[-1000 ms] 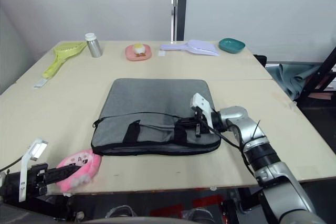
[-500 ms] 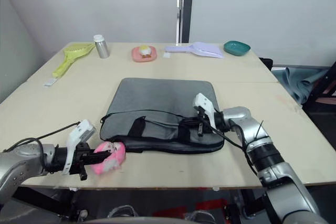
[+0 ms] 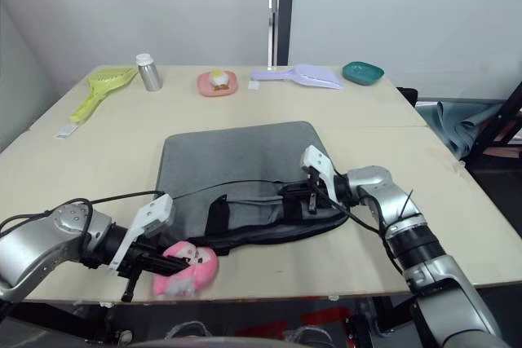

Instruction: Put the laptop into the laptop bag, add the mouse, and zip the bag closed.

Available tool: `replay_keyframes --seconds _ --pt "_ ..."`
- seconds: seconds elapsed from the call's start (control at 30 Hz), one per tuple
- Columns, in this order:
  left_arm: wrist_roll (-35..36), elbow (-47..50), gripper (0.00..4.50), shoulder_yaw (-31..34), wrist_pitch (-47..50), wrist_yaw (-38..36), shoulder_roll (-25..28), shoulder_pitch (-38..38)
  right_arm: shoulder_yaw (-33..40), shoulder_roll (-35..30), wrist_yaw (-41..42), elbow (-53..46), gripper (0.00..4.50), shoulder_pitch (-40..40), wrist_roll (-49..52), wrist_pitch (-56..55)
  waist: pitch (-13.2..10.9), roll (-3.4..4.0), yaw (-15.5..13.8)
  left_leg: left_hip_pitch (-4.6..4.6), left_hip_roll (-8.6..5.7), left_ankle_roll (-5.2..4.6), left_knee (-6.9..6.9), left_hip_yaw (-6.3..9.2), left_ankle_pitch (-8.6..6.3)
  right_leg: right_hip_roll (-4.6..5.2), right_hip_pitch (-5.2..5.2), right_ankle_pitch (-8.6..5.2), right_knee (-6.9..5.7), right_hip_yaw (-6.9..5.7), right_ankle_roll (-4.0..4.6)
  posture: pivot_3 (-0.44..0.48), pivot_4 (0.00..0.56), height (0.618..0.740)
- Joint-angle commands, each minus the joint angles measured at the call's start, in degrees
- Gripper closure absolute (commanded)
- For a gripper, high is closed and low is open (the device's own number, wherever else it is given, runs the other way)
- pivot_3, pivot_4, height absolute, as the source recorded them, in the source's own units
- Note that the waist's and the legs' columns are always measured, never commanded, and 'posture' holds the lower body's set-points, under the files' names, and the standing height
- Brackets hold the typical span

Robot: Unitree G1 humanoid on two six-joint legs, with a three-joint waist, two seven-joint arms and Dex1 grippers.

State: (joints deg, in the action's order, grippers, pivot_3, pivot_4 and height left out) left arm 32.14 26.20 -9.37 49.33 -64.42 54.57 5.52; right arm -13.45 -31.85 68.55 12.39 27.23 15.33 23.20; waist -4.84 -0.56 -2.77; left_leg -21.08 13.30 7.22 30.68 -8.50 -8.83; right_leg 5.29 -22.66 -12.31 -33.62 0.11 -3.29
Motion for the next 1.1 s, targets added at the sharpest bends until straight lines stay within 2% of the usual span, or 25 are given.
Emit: replay_keyframes --seconds 0.03,0.17,0.43,0.5,0.57,0.63,0.73,0.97,1.1 --pt "-2.9 -2.6 4.29 -1.1 -0.1 6.4 -4.8 3.8 -5.0 -0.3 -1.1 4.0 4.5 -3.5 -4.4 4.3 0.0 0.05 -0.2 0.03 -0.01 0.0 0.01 -0.01 0.0 0.02 0.05 0.0 -0.01 0.0 0.01 0.0 0.15 0.74" --pt "-4.7 -7.8 4.29 2.4 -0.4 9.3 -5.9 6.6 -5.3 -0.8 -0.8 3.8 4.5 -3.3 -4.4 4.4 0.0 0.04 -0.6 0.06 0.0 -0.01 0.15 0.02 0.0 0.04 0.13 0.04 -0.15 -0.02 0.06 0.0 0.15 0.74" --pt "-5.5 -11.6 4.29 5.4 -2.3 6.8 -1.7 8.5 -5.5 -0.8 -0.5 4.5 4.5 -2.4 -4.5 4.1 0.0 0.0 -0.2 0.02 0.03 -0.02 0.14 0.17 -0.01 -0.03 -0.04 0.05 -0.41 -0.04 0.07 0.0 0.15 0.74" --pt "-4.5 -9.3 4.29 4.8 -2.2 4.9 -1.0 7.9 -5.5 -0.7 -0.4 4.7 4.5 -2.3 -4.6 4.0 0.0 -0.01 0.0 0.02 0.03 -0.02 0.14 0.17 0.0 -0.03 -0.05 0.09 -0.42 -0.04 0.13 0.0 0.15 0.74" --pt "-4.5 -4.1 4.29 1.5 -3.4 1.5 0.5 6.9 -5.4 -0.5 -0.4 4.8 4.5 -2.3 -4.7 3.9 0.0 -0.05 0.0 -0.01 0.05 -0.01 0.14 0.16 0.0 -0.06 -0.08 0.08 -0.38 -0.05 0.12 0.0 0.15 0.74" --pt "-7.3 -2.0 4.29 -2.3 -5.9 -0.3 1.8 7.0 -5.3 -0.4 -0.3 4.8 4.5 -2.3 -4.8 3.8 0.0 -0.05 0.2 -0.03 0.08 0.01 0.15 0.14 0.01 -0.09 -0.1 0.08 -0.23 -0.06 0.13 0.0 0.15 0.74" --pt "-13.3 -4.1 4.29 -7.1 -10.8 -1.7 2.4 9.8 -5.3 -0.4 -0.4 4.5 4.5 -2.4 -4.9 3.9 0.0 -0.05 0.4 -0.05 0.08 0.01 0.15 0.03 0.01 -0.06 -0.08 0.07 -0.1 -0.02 0.14 0.0 0.15 0.74" --pt "-18.1 -9.0 4.29 -11.8 -15.3 -5.5 -1.7 18.2 -5.1 -0.7 -0.7 3.7 4.5 -2.8 -4.5 4.5 0.0 0.0 0.1 0.02 0.08 0.01 0.15 0.03 0.01 -0.04 -0.02 0.08 -0.22 -0.01 0.15 0.0 0.15 0.74" --pt "-9.2 -6.1 4.29 -10.0 -10.9 -10.5 -7.6 20.8 -4.9 -0.9 -0.9 3.2 4.5 -3.0 -4.4 4.8 0.0 0.0 -0.1 0.02 0.06 0.01 0.23 0.03 0.01 -0.02 0.02 0.08 -0.24 0.0 0.16 0.0 0.15 0.74"
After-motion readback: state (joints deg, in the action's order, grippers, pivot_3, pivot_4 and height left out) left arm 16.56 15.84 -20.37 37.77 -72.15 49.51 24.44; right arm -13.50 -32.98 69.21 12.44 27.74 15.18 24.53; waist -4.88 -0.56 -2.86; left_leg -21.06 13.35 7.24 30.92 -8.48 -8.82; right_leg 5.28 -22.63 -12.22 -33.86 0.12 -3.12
